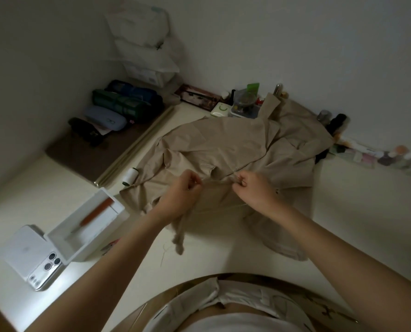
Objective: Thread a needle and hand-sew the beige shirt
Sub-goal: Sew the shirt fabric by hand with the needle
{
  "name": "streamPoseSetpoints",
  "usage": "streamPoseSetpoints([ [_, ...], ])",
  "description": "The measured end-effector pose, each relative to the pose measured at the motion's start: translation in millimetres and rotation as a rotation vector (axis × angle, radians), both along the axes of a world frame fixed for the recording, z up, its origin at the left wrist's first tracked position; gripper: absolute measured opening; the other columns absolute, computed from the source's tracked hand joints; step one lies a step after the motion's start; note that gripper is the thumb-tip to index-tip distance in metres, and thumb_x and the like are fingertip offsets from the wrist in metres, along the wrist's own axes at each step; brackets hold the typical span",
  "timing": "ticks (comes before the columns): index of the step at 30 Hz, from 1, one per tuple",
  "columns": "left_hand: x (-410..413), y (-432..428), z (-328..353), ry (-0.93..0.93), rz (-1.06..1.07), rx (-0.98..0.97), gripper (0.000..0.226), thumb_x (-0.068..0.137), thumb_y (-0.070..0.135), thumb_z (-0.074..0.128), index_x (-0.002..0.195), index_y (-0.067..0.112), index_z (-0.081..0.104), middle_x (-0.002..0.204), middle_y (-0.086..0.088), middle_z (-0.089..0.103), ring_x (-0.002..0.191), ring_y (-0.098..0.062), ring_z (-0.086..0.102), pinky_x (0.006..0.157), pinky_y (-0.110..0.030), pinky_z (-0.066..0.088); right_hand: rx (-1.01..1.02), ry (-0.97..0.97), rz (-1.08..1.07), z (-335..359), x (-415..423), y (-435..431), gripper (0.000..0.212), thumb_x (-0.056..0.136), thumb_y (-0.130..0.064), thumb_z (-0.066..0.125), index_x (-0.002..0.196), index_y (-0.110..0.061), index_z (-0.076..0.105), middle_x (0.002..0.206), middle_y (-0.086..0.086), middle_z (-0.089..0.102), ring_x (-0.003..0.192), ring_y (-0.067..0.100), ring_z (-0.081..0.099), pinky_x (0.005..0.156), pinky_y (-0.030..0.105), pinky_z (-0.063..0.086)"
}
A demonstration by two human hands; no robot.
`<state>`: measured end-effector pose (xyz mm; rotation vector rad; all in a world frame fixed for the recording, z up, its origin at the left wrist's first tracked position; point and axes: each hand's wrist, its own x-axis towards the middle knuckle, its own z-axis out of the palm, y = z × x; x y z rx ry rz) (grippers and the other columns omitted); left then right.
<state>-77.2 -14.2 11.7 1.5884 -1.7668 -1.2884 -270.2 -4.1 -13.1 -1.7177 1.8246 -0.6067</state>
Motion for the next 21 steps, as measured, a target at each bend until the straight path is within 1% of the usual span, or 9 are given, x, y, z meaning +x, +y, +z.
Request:
streamPoseSetpoints([
  [2,8.3,3.3,-2.9,-0.098,-0.14,-0.005,0.005,0.092,0.019,0.059,0.095,0.018,0.057,0.082,-0.002,0.062,0.071,-0.013,0.054,0.062,-0.017,0.042,0.01,0.005,-0.02,0.4,0.0,-1.5,0.038,0.087,-0.01,0.056,0.058,-0.017,0.032,0.052,-0.003,0.034,0.048,0.008,0.031,0.047,0.019,0.029],
  [3,13.4,4.3,-6.2,-0.135,-0.203,-0.009,0.006,0.089,0.017,0.062,0.093,0.02,0.058,0.08,0.001,0.06,0.07,-0.011,0.052,0.061,-0.015,0.04,0.014,-0.002,-0.03,0.3,-0.7,-2.0,0.038,0.086,-0.009,0.056,0.059,-0.017,0.032,0.052,-0.003,0.033,0.048,0.008,0.031,0.047,0.021,0.026],
  [5,24.6,6.1,-12.8,-0.249,-0.274,-0.036,0.019,0.086,0.013,0.063,0.08,0.028,0.053,0.076,0.007,0.053,0.068,-0.009,0.048,0.06,-0.017,0.037,0.029,-0.006,-0.047,-1.0,-1.7,-2.2,0.037,0.086,-0.009,0.056,0.059,-0.017,0.031,0.054,-0.003,0.033,0.05,0.009,0.031,0.048,0.022,0.023],
  [7,37.2,6.7,-18.3,-0.4,-0.245,-0.052,0.023,0.087,0.016,0.058,0.073,0.029,0.046,0.073,0.008,0.05,0.069,-0.011,0.046,0.059,-0.022,0.035,0.056,0.018,-0.068,-3.8,-0.3,-1.7,0.036,0.086,-0.011,0.056,0.06,-0.016,0.032,0.054,-0.002,0.035,0.05,0.01,0.032,0.048,0.024,0.024],
  [10,55.1,6.9,-24.6,-0.536,-0.158,-0.063,0.017,0.088,0.013,0.052,0.076,0.023,0.045,0.079,0.004,0.048,0.074,-0.018,0.049,0.064,-0.028,0.037,0.089,0.083,-0.11,-7.3,5.2,-2.1,0.033,0.086,-0.014,0.056,0.061,-0.016,0.033,0.056,-0.001,0.038,0.051,0.011,0.034,0.047,0.025,0.025],
  [14,74.4,5.4,-26.9,-0.528,-0.06,-0.105,0.022,0.085,0.0,0.048,0.082,0.022,0.044,0.096,-0.001,0.047,0.08,-0.019,0.051,0.068,-0.029,0.042,0.118,0.099,-0.14,-10.4,8.1,-2.0,0.04,0.089,-0.014,0.055,0.061,-0.025,0.028,0.06,-0.009,0.035,0.059,0.013,0.037,0.05,0.024,0.026],
  [16,83.7,5.8,-25.1,-0.517,-0.086,-0.145,0.031,0.08,-0.008,0.049,0.091,0.022,0.045,0.104,-0.003,0.047,0.088,-0.021,0.052,0.071,-0.028,0.043,0.126,0.111,-0.166,-12.8,6.8,-1.0,0.043,0.09,-0.013,0.053,0.061,-0.028,0.026,0.062,-0.009,0.036,0.068,0.017,0.039,0.053,0.026,0.025],
  [18,93.4,10.0,-25.3,-0.611,-0.219,-0.128,0.036,0.081,-0.007,0.05,0.102,0.022,0.052,0.111,-0.003,0.05,0.1,-0.023,0.054,0.079,-0.028,0.043,0.134,0.143,-0.198,-16.2,4.9,-0.8,0.034,0.09,-0.014,0.052,0.063,-0.021,0.034,0.069,0.0,0.046,0.073,0.02,0.043,0.06,0.027,0.026],
  [21,100.5,21.3,-27.0,-0.86,-0.598,0.092,0.03,0.092,0.014,0.054,0.122,0.019,0.06,0.125,-0.001,0.057,0.117,-0.017,0.053,0.098,-0.024,0.041,0.139,0.144,-0.204,-20.5,6.9,-1.4,0.019,0.09,-0.014,0.053,0.073,-0.012,0.044,0.077,0.006,0.05,0.075,0.021,0.046,0.065,0.026,0.03],
])
